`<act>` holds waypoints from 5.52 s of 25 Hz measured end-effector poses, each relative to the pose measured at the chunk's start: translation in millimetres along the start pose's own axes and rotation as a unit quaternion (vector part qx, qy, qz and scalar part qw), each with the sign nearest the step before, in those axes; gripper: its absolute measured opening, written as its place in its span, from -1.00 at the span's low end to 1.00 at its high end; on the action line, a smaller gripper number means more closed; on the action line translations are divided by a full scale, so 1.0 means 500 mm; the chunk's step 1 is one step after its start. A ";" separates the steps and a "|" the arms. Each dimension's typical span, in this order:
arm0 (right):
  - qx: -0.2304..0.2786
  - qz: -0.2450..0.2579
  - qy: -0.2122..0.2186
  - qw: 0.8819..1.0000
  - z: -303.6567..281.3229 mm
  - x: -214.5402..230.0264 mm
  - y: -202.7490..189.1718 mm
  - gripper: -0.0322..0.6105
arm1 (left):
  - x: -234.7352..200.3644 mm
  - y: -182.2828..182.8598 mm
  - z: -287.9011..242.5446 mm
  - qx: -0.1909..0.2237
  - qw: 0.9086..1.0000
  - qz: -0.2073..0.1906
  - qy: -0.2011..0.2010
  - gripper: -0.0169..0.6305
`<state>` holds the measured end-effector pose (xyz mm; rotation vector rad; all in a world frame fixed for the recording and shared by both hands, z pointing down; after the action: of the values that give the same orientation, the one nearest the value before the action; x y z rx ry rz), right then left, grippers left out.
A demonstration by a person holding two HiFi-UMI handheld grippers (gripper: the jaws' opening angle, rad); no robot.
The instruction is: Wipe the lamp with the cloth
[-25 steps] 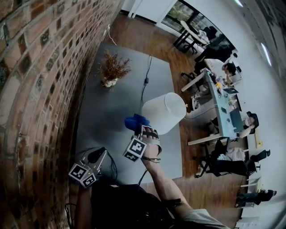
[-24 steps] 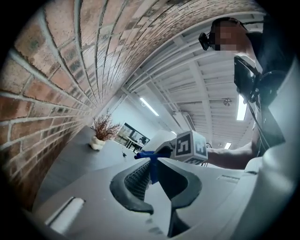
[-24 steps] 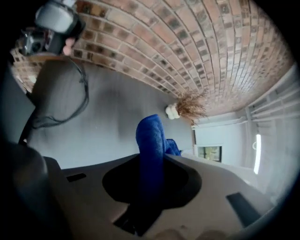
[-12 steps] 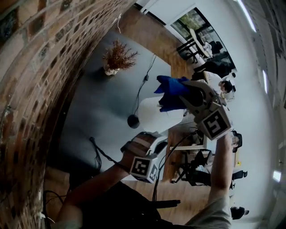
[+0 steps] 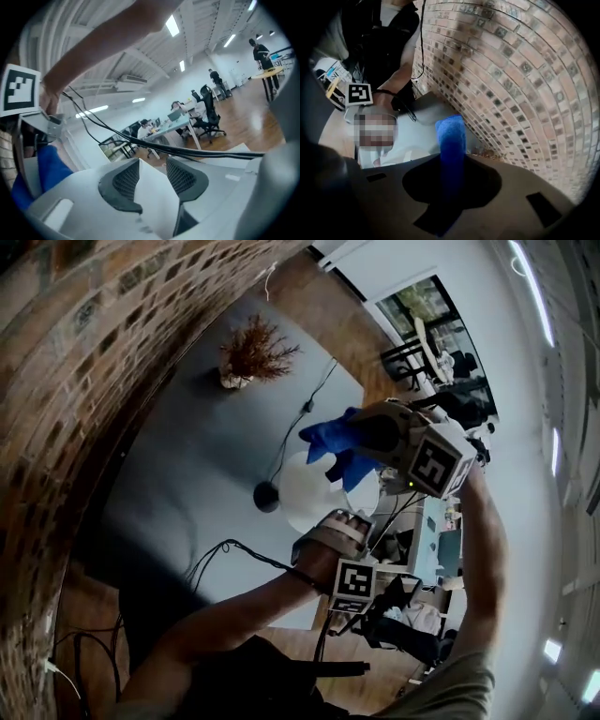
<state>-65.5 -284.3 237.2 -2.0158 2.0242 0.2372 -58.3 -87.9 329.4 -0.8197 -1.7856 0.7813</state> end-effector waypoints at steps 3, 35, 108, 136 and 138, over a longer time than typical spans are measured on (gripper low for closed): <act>0.039 -0.022 0.054 0.998 -0.026 -0.003 0.008 -0.62 | 0.006 -0.011 -0.025 -0.039 0.999 -0.010 -0.014 -0.45; 0.069 -0.145 0.248 0.955 -0.243 -0.025 -0.157 -0.62 | -0.006 -0.022 -0.019 -0.002 0.999 -0.039 -0.009 -0.74; 0.414 -0.803 -0.062 0.424 -0.404 -0.626 -0.539 -0.63 | 0.001 -0.046 -0.020 -0.005 0.999 -0.047 0.012 -0.82; 0.103 -0.400 -0.091 0.906 -0.098 -0.155 -0.150 -0.62 | 0.007 -0.066 -0.016 -0.006 0.994 -0.103 0.016 -0.82; 0.099 -0.433 -0.096 0.891 -0.095 -0.144 -0.189 -0.62 | 0.004 -0.062 -0.017 -0.004 0.995 -0.097 0.009 -0.82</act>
<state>24.3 -231.7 311.6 -2.4010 0.8411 0.0301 -56.2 -102.4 358.0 -0.6449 -1.8219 0.6375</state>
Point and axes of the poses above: the fingertips, and each gripper's own axes: z backward along the fingers, x to its right, y out of its top, the point moved 7 cm from there along z, backward along the fingers, and after that the axes turned 2 degrees about -y, right-handed, at the moved point
